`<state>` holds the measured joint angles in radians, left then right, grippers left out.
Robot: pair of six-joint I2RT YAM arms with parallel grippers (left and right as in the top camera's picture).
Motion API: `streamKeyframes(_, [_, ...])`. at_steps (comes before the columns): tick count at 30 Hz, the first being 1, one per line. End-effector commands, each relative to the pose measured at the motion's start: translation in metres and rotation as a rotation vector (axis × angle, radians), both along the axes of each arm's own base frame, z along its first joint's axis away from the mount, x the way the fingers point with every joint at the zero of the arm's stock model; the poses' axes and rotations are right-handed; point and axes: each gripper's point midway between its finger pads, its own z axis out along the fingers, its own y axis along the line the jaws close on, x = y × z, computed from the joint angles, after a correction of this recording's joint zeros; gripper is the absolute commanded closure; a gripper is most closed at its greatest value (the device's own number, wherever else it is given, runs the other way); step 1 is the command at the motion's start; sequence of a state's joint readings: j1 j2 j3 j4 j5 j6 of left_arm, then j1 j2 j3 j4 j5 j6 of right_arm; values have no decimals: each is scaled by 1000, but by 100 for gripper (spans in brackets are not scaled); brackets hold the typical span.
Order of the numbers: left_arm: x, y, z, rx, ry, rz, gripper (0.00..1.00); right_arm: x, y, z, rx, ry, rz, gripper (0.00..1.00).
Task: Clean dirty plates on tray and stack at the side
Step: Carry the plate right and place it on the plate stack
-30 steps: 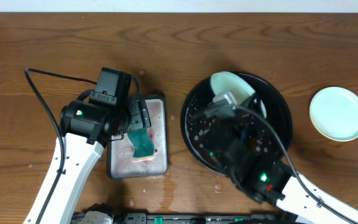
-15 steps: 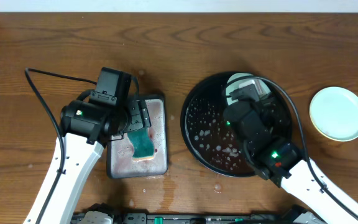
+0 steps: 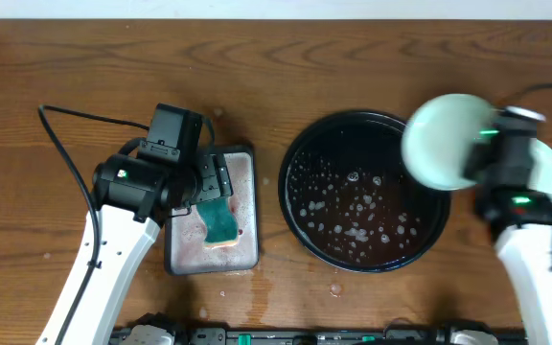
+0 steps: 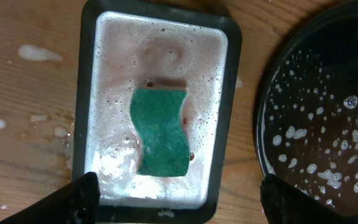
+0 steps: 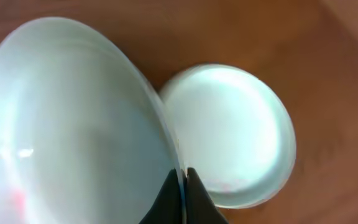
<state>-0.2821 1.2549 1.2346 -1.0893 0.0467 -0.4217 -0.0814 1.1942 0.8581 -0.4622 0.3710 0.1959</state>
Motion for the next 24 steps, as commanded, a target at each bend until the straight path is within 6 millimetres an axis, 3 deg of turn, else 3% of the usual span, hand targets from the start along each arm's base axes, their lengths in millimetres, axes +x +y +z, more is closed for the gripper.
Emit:
streamKeyframes(1, [1,1,2,-1,-5,6,17,-15,-60,-25,344,-66,-227,99])
streamKeyframes(5, [1,1,2,-1,-5,6,17,-30,-106,-52,492,-84,-346,99])
streamKeyframes(10, [1,1,2,-1,-5,6,17,-48,-146,-89,511,-47,-480,96])
streamKeyframes(11, [1,1,2,0,-6,6,17,-48,-150,-94,516,-43,-490,90])
streamKeyframes(13, [1,1,2,0,-6,6,17,-43,-149,-99,547,-52,-458,52])
streamKeyframes(14, [1,1,2,0,-6,6,17,-35,-140,-96,575,-64,-388,41])
streamKeyframes(18, [1,1,2,-1,-5,6,17,-4,-97,-56,722,-193,-134,30])
streamKeyframes(19, [1,1,2,-1,-5,6,17,1,-79,-40,751,-218,-57,19])
streamKeyframes(20, [1,1,2,-1,-5,6,17,2,-65,-27,762,-231,-7,1])
streamKeyframes(24, [1,1,2,0,-6,6,17,-3,1,21,742,-244,177,1])
